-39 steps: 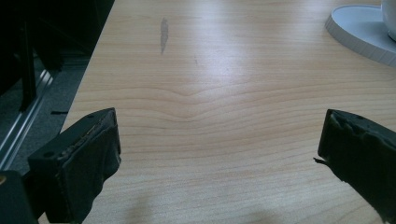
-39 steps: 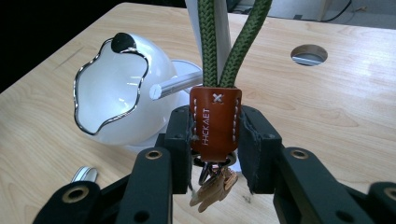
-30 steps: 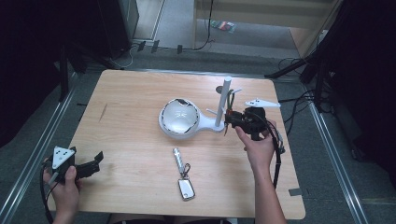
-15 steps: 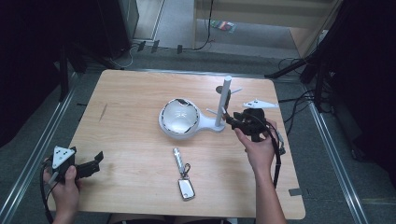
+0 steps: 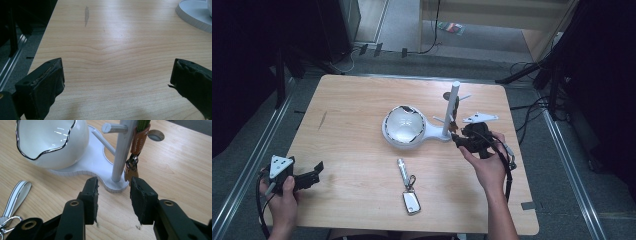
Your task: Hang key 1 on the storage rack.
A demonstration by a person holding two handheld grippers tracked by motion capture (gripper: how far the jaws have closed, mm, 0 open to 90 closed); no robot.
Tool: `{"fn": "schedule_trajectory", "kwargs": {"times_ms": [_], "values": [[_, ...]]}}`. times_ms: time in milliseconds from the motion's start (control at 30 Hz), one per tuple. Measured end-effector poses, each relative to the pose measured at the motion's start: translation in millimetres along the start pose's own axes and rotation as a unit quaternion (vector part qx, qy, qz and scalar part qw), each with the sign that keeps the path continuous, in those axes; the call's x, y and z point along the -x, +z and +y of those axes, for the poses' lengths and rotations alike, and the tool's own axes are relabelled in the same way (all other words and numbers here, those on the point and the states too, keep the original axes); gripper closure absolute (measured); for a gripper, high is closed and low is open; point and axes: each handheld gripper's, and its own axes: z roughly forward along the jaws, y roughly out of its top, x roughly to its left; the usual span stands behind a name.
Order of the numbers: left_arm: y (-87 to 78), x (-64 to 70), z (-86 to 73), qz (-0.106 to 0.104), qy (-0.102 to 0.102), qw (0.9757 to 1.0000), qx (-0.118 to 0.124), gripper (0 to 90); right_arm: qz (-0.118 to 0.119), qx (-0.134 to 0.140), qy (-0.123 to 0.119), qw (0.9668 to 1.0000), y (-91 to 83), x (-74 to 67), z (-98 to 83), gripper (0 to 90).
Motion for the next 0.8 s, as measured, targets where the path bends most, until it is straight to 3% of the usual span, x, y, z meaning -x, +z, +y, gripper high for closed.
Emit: {"fn": "schedule_trajectory", "kwargs": {"times_ms": [800], "values": [[0.2, -1.3, 0.2, -0.002, -0.005, 1.0000, -0.002, 0.0, -0.008, -0.068, -0.055, 0.9961, 11.3, -27.4, -7.1, 52.6]]}}
